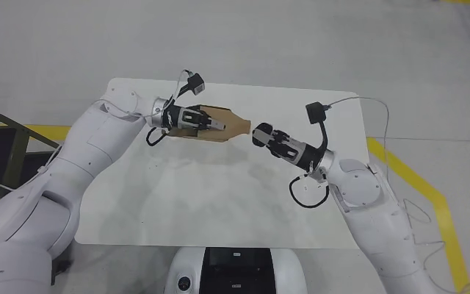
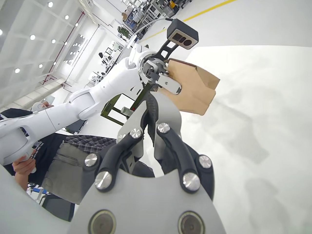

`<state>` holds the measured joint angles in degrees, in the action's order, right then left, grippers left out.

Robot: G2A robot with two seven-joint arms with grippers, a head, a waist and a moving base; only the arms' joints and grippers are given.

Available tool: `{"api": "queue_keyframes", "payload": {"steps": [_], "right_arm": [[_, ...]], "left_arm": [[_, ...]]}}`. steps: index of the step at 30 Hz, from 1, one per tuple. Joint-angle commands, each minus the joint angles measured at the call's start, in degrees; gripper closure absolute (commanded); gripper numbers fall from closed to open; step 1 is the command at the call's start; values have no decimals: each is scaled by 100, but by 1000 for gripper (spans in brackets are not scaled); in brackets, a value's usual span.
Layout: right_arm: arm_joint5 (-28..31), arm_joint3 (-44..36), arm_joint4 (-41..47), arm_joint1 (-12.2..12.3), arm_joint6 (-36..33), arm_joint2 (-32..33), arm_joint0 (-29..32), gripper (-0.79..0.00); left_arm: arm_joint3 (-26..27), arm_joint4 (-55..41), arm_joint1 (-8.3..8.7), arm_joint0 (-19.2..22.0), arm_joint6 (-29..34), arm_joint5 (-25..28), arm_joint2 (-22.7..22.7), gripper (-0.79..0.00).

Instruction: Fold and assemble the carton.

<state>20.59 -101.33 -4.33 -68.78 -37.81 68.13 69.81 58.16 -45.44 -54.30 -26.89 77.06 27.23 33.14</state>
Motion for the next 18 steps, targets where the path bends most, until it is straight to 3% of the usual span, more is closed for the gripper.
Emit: {"api": "queue_keyframes", "payload": {"steps": [1,8,12,18], "right_arm": [[-201,50,52,-2,-62,-34,-40,0],[-625,315,29,-43,-60,-268,-295,-18],[-771,432,-15,-63,-13,-367,-395,-326],[-931,547,-31,-79,-14,-448,-489,-480]], "left_arm": [[77,-14,5,-52,48,-48,66,0],[260,62,-16,-159,137,-138,226,0],[331,104,-28,-201,176,-176,322,0],[386,161,-61,-240,238,-238,435,0]]}}
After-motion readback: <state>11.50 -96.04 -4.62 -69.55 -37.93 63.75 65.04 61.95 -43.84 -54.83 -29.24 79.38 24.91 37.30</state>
